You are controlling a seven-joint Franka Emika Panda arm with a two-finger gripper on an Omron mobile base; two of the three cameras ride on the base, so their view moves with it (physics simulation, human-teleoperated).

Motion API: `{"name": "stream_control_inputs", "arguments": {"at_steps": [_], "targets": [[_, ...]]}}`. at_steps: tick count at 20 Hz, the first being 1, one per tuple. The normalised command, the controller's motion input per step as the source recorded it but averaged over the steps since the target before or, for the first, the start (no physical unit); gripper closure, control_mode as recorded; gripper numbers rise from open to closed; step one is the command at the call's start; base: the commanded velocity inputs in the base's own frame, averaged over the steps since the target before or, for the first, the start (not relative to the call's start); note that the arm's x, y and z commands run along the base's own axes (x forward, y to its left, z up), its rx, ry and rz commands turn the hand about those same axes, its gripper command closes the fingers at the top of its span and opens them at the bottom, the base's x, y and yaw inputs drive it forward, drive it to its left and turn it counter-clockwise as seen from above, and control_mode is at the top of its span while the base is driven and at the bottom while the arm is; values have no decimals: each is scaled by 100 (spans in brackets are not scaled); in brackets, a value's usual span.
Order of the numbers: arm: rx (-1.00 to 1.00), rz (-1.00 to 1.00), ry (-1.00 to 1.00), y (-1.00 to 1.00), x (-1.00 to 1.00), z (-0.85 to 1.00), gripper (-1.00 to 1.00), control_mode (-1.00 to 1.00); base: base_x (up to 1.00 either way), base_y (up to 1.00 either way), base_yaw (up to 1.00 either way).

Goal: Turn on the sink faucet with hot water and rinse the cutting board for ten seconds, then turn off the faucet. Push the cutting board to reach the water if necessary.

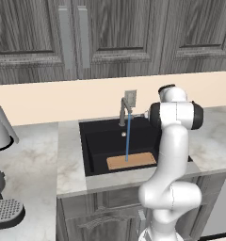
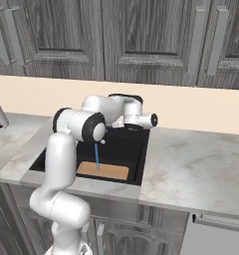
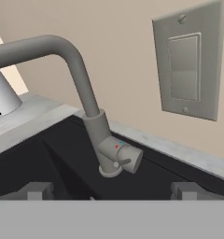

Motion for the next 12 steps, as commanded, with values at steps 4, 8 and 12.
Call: {"name": "stream_control_inputs", "arguments": {"at_steps": [4,8,12], "targets": [[0,0,0,0,0,0,-100,-100,0,0,0],[0,0,0,0,0,0,-100,-100,0,0,0],[0,0,0,0,0,0,-100,-100,0,0,0]]}}
